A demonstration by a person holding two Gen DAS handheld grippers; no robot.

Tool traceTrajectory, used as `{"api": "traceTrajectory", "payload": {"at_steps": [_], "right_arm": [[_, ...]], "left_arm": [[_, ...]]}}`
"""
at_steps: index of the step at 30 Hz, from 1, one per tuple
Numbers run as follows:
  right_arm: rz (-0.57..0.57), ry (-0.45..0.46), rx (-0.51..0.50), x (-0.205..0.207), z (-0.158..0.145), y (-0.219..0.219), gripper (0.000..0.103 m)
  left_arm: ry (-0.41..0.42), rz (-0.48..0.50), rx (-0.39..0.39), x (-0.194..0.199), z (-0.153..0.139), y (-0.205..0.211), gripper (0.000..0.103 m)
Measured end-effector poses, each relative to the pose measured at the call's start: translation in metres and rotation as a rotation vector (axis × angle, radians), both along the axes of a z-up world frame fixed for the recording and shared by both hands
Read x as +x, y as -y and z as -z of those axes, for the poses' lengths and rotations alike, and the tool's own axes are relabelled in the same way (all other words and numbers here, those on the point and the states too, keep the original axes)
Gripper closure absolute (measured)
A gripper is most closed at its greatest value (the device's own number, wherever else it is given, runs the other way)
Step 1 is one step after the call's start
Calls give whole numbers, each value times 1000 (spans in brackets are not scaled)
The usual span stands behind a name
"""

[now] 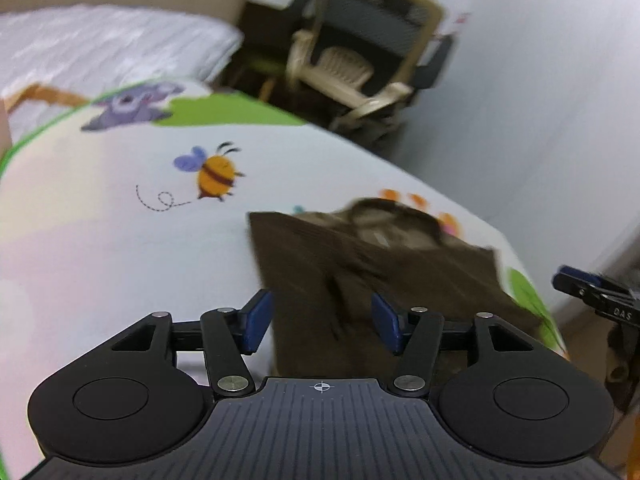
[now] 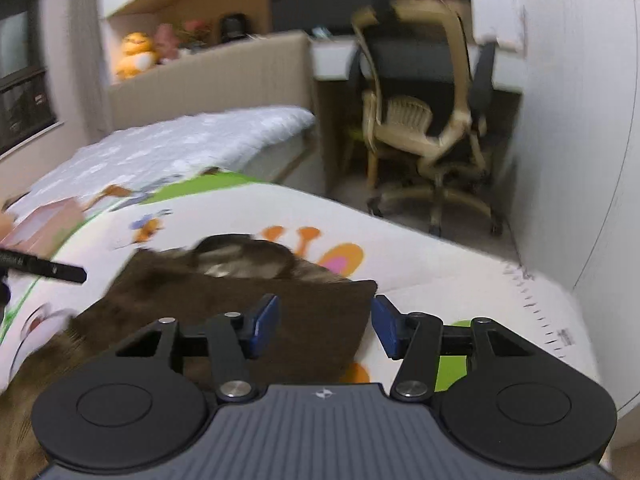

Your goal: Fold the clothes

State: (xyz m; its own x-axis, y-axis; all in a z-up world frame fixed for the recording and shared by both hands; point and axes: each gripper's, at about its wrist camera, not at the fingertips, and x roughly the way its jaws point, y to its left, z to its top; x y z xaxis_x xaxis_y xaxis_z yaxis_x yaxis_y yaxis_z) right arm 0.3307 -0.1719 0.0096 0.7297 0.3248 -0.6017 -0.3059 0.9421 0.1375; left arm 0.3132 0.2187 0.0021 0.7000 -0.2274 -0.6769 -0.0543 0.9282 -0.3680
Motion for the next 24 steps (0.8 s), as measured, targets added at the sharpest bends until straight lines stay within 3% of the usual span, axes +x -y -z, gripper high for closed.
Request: {"api": "traceTrajectory", "payload": {"at_steps": [6, 7, 8, 9, 11, 12, 15, 19, 24], "right_arm": [[120, -135, 64, 78, 54, -10, 52], [116, -149, 77, 84, 61, -13, 57], [91, -146, 76, 85, 65, -20, 75], [66, -131, 59, 82, 65, -27, 85], [40, -90, 9, 74, 62, -39, 94], [31, -64, 1, 69, 57, -40, 95], [16, 24, 41, 40, 22, -25, 96], [-52, 150, 37, -31, -29, -3, 97], [-131, 194, -6, -134, -40, 17, 97]], "left_arm": [[-59, -88, 58, 67, 39, 2, 24], [-36, -90, 76, 70, 41, 6, 22], [-18, -87, 97, 72, 42, 11, 26], [-7, -80, 121, 72, 44, 16, 31], [10, -37, 159, 72, 45, 25, 87], [19, -18, 163, 71, 43, 28, 92], [81, 16, 144, 51, 19, 27, 93], [204, 98, 110, -3, -29, 29, 94], [302, 215, 111, -96, -58, 43, 94]]}}
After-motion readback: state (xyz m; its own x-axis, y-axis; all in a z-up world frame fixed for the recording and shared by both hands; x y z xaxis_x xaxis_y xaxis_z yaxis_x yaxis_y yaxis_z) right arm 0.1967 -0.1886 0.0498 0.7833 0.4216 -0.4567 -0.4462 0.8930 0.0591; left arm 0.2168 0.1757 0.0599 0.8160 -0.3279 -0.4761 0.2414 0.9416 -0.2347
